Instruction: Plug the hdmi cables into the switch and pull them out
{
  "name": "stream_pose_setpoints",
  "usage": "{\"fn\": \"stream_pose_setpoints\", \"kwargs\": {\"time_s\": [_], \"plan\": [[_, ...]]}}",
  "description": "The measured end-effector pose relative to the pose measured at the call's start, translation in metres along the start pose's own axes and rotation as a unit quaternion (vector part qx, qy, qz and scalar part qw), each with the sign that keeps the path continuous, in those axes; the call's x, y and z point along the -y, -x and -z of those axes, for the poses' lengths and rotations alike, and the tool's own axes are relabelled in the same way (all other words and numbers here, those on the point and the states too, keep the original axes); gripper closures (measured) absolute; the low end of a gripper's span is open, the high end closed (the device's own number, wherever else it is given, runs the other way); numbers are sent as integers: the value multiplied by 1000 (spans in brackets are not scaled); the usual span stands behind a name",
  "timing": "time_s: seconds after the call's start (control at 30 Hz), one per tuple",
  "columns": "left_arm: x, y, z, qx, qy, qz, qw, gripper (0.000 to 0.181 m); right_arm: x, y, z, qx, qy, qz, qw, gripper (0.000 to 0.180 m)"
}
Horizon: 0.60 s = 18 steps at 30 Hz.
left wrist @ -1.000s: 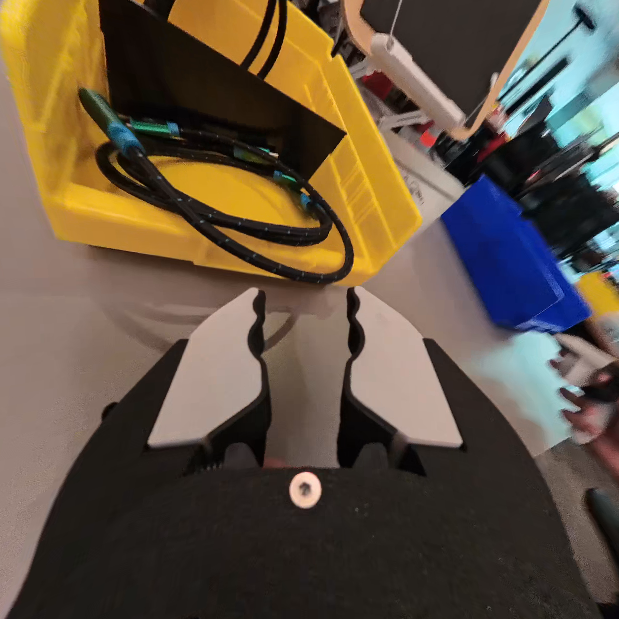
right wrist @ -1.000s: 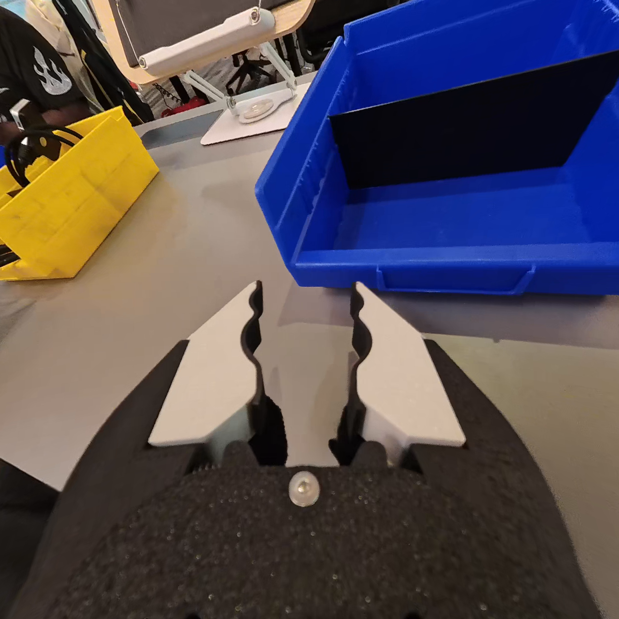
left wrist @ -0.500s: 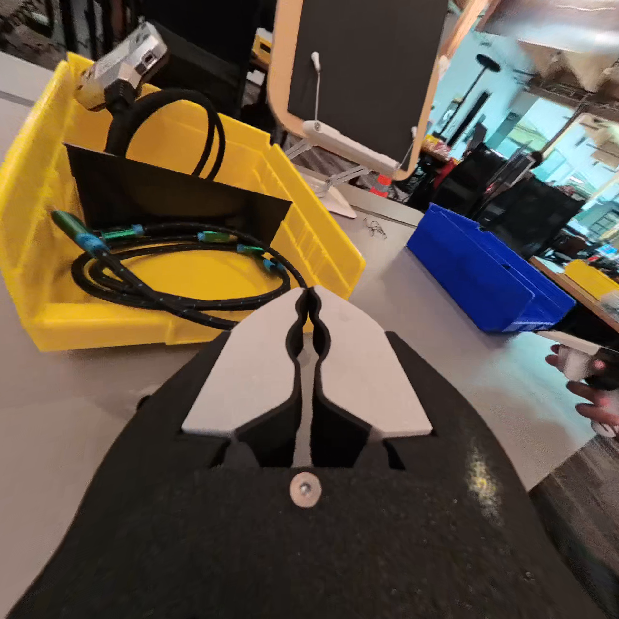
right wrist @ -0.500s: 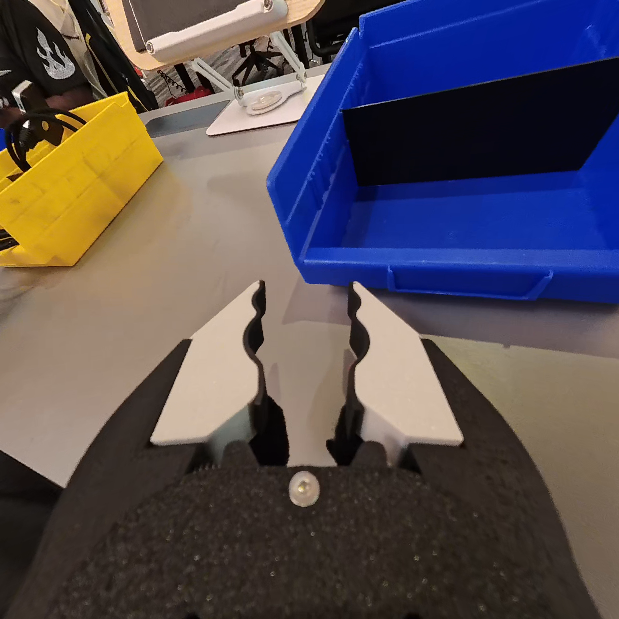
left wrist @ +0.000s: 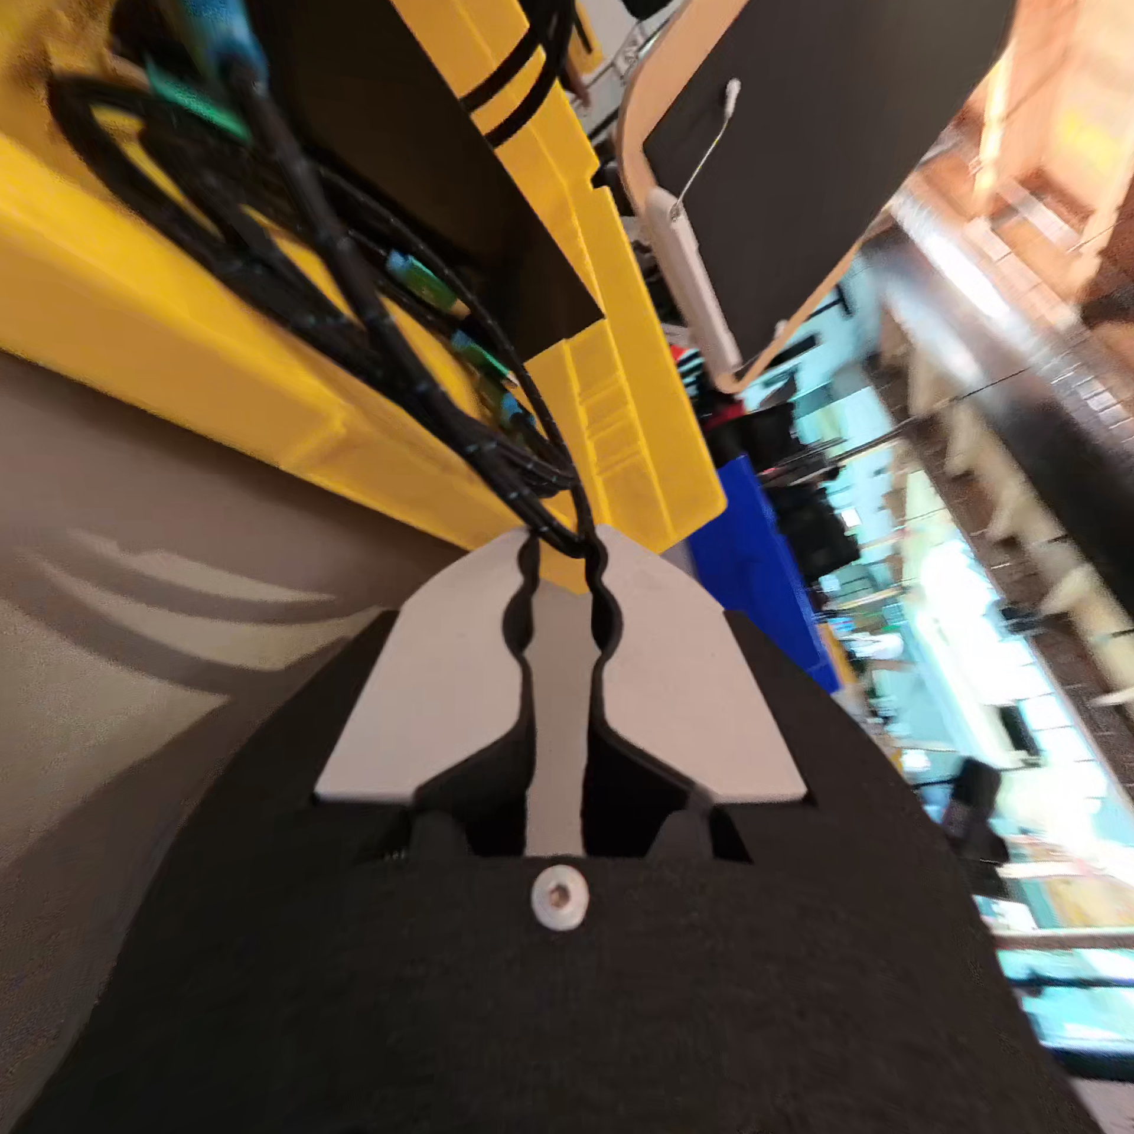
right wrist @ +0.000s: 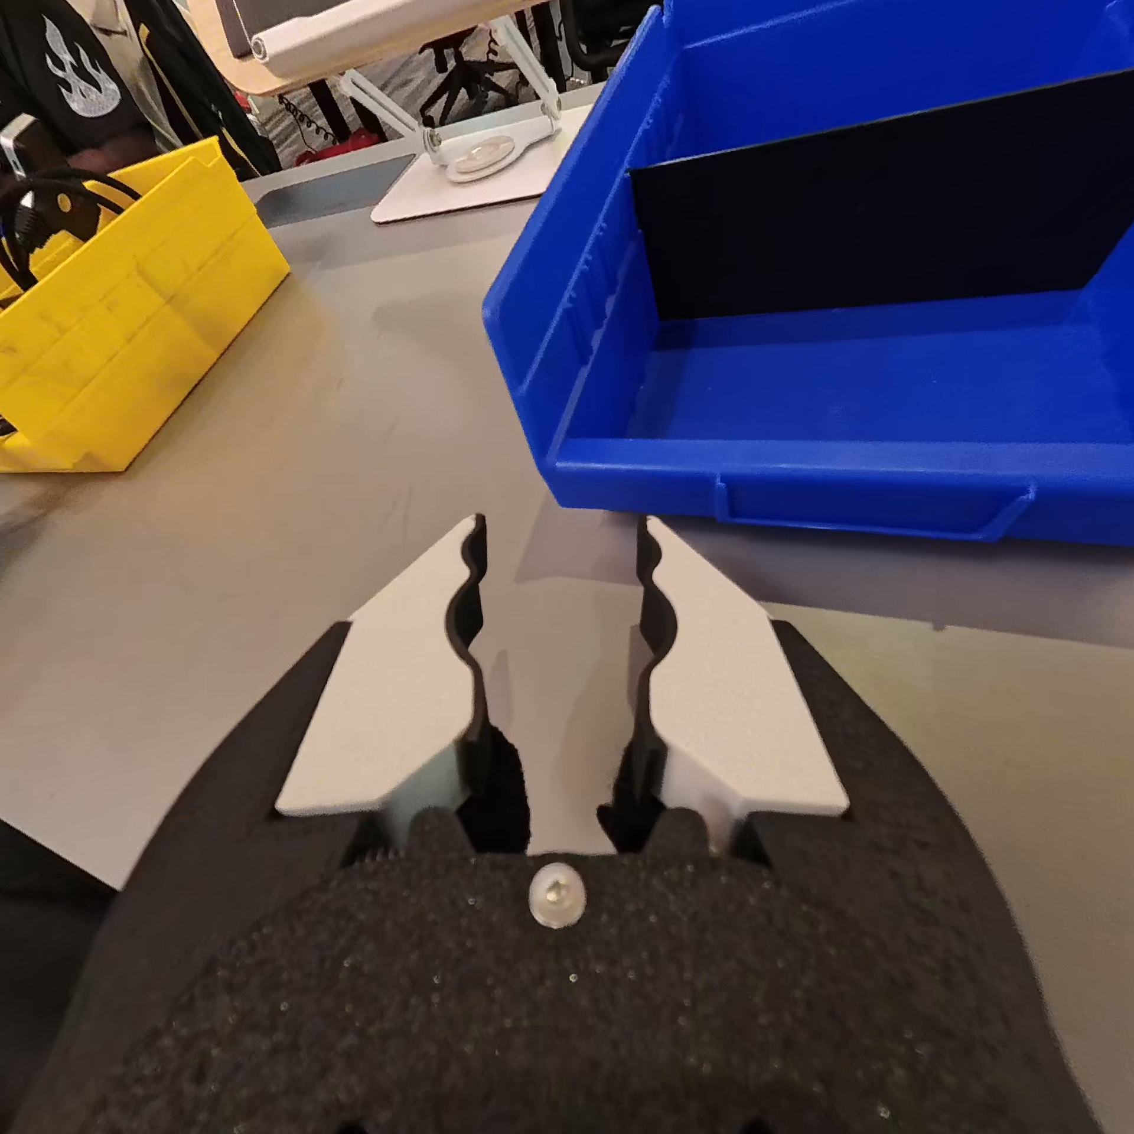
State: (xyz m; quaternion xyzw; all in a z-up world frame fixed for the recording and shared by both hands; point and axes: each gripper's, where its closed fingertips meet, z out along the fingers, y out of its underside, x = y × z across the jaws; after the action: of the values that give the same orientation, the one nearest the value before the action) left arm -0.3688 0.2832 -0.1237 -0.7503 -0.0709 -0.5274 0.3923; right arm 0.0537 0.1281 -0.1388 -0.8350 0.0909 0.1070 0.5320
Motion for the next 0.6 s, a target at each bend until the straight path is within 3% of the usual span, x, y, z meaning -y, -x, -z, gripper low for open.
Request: {"fn": "stream_pose_setpoints", "kwargs": {"time_s": [0.1, 0.33, 0.6], "plan": [[2, -6, 3, -31, -9, 27, 999, 174, 0, 0, 0, 0, 1, 1, 1000, 131], [8, -63, 14, -119, -32, -75, 990, 174, 0, -1, 1, 1, 0, -2, 1000, 131], [-5, -170, 47, -319, -81, -181, 927, 174, -1, 2, -1, 9, 5, 2, 1000, 132]]}}
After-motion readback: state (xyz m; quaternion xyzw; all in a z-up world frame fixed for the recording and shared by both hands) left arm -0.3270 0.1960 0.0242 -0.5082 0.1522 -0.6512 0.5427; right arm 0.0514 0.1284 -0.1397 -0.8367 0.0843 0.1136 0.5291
